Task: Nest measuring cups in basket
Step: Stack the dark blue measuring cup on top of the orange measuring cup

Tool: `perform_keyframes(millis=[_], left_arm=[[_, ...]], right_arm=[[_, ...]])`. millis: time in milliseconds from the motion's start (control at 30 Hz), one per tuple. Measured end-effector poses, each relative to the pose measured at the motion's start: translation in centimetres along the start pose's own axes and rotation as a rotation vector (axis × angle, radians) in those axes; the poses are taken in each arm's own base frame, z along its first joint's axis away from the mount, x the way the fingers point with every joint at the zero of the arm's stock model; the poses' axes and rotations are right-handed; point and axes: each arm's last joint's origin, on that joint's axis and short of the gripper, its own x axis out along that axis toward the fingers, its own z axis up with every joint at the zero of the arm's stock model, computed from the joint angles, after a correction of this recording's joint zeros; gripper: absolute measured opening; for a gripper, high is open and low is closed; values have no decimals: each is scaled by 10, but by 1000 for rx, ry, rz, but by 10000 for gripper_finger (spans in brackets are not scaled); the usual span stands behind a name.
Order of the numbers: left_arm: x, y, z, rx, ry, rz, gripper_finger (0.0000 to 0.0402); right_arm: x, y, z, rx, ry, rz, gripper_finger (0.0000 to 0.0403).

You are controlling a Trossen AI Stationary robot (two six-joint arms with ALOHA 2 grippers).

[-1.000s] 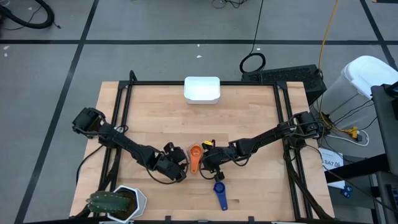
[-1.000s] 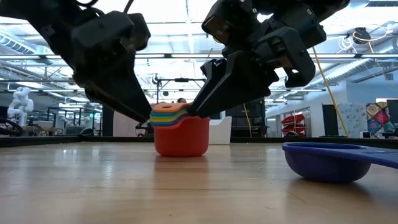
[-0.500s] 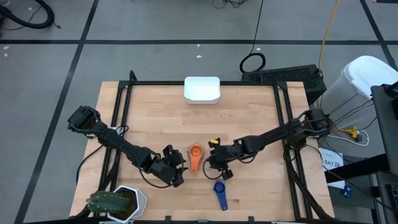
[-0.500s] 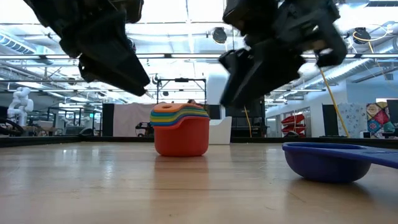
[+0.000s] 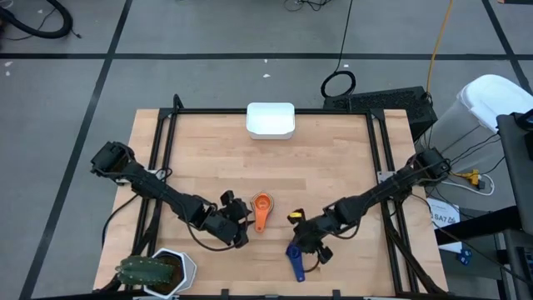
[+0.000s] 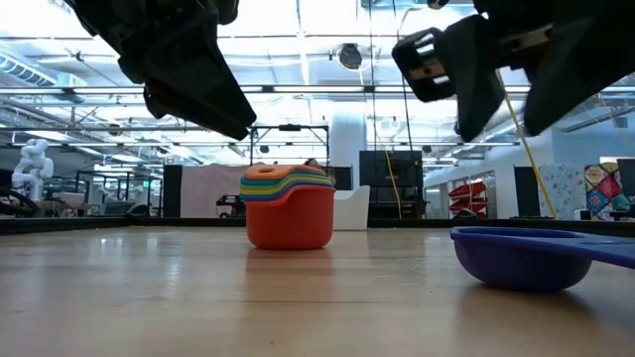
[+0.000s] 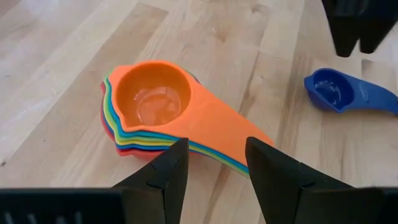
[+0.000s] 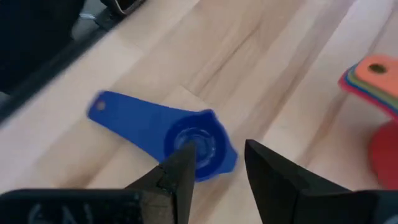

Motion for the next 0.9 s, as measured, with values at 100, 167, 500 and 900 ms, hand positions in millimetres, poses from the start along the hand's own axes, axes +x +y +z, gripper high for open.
perform_keyframes(millis=[100, 167, 500, 900], left_arm=[[0, 0, 0, -4, 0, 1, 163], [0, 0, 0, -4, 7, -4, 163], [0, 4, -7, -9, 91, 5, 163], [-4, 2, -13, 35, 129, 12, 163]], right_arm=[[0, -2, -1, 38, 1, 35, 130], [0, -3, -1, 37, 5, 32, 130], [17, -14, 19, 30, 160, 75, 130], [48, -26, 37, 62, 337, 76, 130]])
